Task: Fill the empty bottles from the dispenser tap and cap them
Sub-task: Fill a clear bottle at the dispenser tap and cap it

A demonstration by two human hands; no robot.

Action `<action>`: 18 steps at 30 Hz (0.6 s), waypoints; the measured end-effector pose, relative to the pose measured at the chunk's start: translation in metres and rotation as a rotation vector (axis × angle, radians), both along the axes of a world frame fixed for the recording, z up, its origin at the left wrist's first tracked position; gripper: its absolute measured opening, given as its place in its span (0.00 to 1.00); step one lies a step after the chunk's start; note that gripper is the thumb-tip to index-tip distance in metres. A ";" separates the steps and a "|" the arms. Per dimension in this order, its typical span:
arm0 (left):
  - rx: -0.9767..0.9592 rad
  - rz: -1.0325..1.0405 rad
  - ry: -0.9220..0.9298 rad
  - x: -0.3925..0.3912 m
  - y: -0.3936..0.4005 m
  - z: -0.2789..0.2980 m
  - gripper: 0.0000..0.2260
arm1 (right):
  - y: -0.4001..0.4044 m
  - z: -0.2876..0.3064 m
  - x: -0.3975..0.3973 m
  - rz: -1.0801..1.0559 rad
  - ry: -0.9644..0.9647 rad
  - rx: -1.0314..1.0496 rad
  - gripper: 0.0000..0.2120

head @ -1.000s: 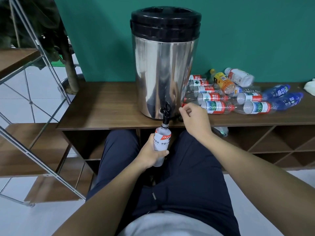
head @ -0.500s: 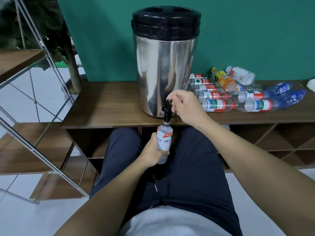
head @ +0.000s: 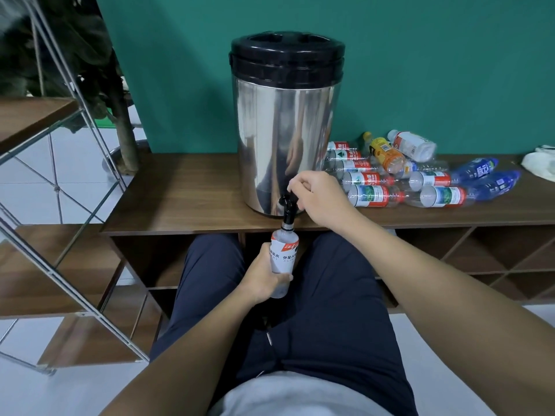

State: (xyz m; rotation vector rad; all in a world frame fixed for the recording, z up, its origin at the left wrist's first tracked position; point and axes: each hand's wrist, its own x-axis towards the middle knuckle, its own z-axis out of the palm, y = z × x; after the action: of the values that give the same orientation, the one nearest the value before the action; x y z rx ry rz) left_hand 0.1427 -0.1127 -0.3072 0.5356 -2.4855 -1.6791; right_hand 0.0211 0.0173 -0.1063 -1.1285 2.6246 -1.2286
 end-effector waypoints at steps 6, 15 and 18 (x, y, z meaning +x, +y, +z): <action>-0.008 0.000 0.007 0.000 0.000 0.000 0.33 | 0.016 -0.029 0.003 -0.072 -0.030 0.089 0.15; 0.009 0.008 -0.003 0.000 0.001 0.000 0.32 | 0.002 -0.015 0.013 0.011 0.068 -0.032 0.22; 0.010 0.017 -0.006 0.000 0.001 0.001 0.32 | 0.001 -0.013 0.011 -0.009 0.041 -0.024 0.19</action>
State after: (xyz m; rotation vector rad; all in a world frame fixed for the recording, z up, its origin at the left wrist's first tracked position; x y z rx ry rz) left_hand 0.1432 -0.1115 -0.3060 0.5618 -2.4706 -1.6873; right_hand 0.0318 0.0186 -0.1194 -1.1595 2.6542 -1.2556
